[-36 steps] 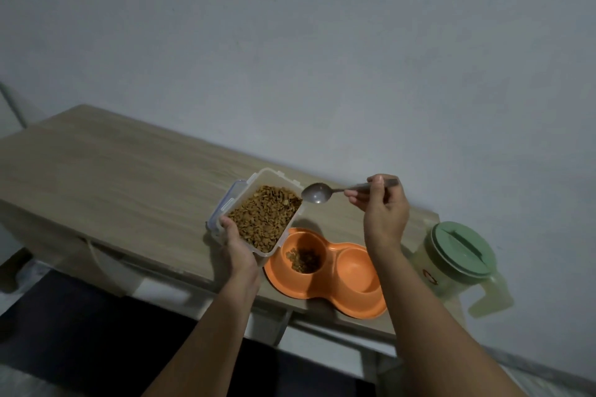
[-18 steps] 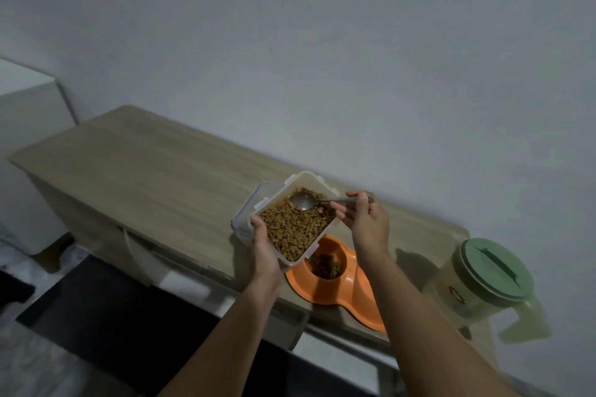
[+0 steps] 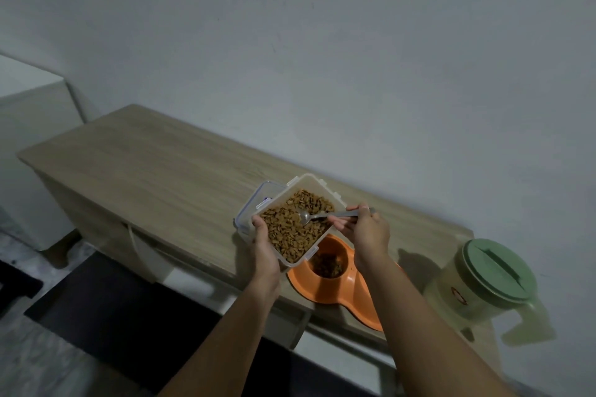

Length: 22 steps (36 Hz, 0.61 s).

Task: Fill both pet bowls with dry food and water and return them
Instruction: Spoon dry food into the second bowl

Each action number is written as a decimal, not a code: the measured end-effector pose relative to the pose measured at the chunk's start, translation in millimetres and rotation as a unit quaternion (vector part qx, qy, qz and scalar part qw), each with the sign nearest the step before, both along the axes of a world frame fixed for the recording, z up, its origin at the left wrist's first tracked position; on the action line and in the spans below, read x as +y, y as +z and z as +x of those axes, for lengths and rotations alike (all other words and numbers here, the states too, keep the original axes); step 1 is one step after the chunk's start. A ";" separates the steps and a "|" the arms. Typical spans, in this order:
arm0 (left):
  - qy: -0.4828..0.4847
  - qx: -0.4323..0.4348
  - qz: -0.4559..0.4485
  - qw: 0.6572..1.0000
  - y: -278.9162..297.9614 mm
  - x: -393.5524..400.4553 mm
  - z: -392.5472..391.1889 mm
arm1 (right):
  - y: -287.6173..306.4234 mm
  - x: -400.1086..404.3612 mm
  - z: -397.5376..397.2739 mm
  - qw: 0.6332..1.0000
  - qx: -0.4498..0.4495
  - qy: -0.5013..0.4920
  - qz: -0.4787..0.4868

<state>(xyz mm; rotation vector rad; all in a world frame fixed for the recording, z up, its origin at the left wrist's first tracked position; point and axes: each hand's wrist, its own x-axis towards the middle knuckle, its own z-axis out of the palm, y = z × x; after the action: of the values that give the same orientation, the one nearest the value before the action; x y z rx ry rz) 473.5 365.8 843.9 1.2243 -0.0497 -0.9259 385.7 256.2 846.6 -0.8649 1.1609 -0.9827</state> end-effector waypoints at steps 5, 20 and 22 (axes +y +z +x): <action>0.009 0.007 0.000 1.000 -7.1 -1.9 1.6 | 2.9 -1.4 -4.3 0.998 -0.041 -0.039 0.038; 0.019 0.014 0.013 1.000 -19.3 -4.3 6.9 | 12.0 -6.4 -12.4 0.992 -0.069 -0.090 0.045; 0.019 0.017 0.008 1.000 -21.1 -6.6 7.9 | 13.5 -6.7 -13.9 0.992 -0.074 -0.095 0.044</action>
<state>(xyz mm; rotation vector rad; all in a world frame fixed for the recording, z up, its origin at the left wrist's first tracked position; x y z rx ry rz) 481.4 359.1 822.7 1.2214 0.0076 -0.9148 371.8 249.5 860.1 -0.6085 1.1653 -1.1213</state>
